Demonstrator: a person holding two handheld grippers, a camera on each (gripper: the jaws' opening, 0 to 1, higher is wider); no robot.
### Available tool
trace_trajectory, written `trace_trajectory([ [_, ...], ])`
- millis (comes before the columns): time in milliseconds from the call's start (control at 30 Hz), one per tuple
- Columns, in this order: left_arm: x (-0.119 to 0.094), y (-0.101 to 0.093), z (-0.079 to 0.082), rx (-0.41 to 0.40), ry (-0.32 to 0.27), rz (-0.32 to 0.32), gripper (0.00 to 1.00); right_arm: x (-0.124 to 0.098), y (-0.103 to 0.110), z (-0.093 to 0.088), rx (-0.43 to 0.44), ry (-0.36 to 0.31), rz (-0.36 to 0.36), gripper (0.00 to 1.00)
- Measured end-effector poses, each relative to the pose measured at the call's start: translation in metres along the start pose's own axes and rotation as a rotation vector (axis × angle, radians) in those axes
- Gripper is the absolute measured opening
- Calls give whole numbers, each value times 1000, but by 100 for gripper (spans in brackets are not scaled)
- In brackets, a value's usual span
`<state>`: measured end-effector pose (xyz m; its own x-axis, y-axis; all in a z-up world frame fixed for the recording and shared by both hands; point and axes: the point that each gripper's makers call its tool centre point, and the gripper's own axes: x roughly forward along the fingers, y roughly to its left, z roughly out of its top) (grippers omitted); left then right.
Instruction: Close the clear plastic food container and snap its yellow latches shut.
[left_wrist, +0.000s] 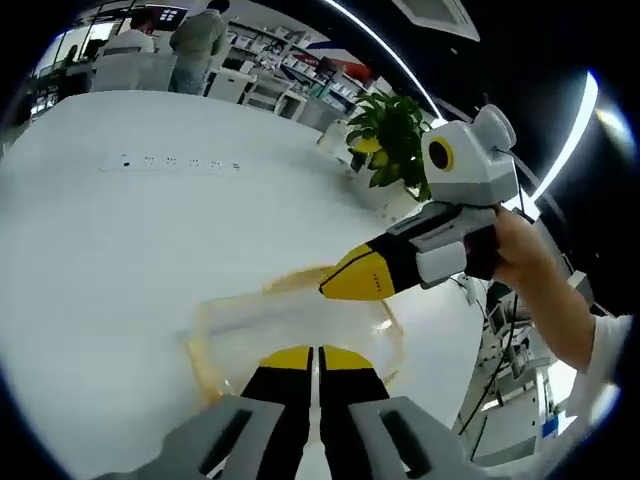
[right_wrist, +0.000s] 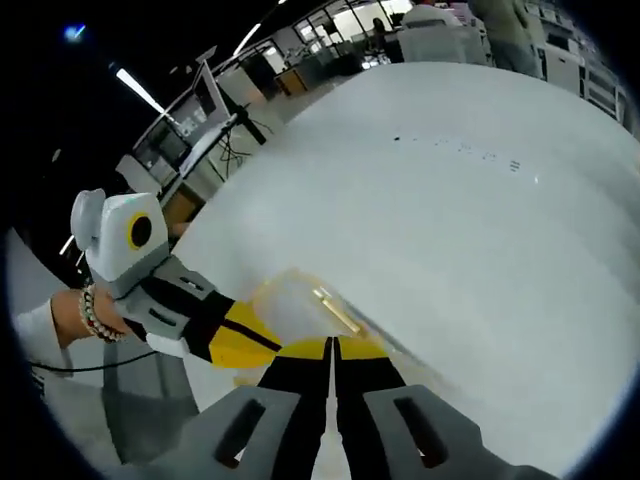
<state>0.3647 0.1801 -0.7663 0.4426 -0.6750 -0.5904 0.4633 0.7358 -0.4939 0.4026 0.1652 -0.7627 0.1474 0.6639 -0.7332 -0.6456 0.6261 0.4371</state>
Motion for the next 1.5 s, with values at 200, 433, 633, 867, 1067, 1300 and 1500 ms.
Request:
trace_trajectory([
  [200,-4,-11,-11,23,44,-34,0,3,-6,4,3,3,-39,0],
  [433,-18,-24,-35,186,103,-32,0,7,-8,6,16,-8,-45,0],
  [633,-22,-29,-40,276,103,-29,0,8,-8,3,11,4,-50,0],
  [867,-24,-35,-47,384,110,-26,0,8,-9,3,27,-12,-39,0],
  [1067,-16,-25,-67,511,168,15,0,8,-9,4,53,-31,-26,0],
  [1300,-7,-24,-72,540,175,6,0,8,-10,5,49,-45,-20,0],
  [1500,-16,-52,-52,563,99,-84,2,5,-12,5,10,-14,-23,0],
])
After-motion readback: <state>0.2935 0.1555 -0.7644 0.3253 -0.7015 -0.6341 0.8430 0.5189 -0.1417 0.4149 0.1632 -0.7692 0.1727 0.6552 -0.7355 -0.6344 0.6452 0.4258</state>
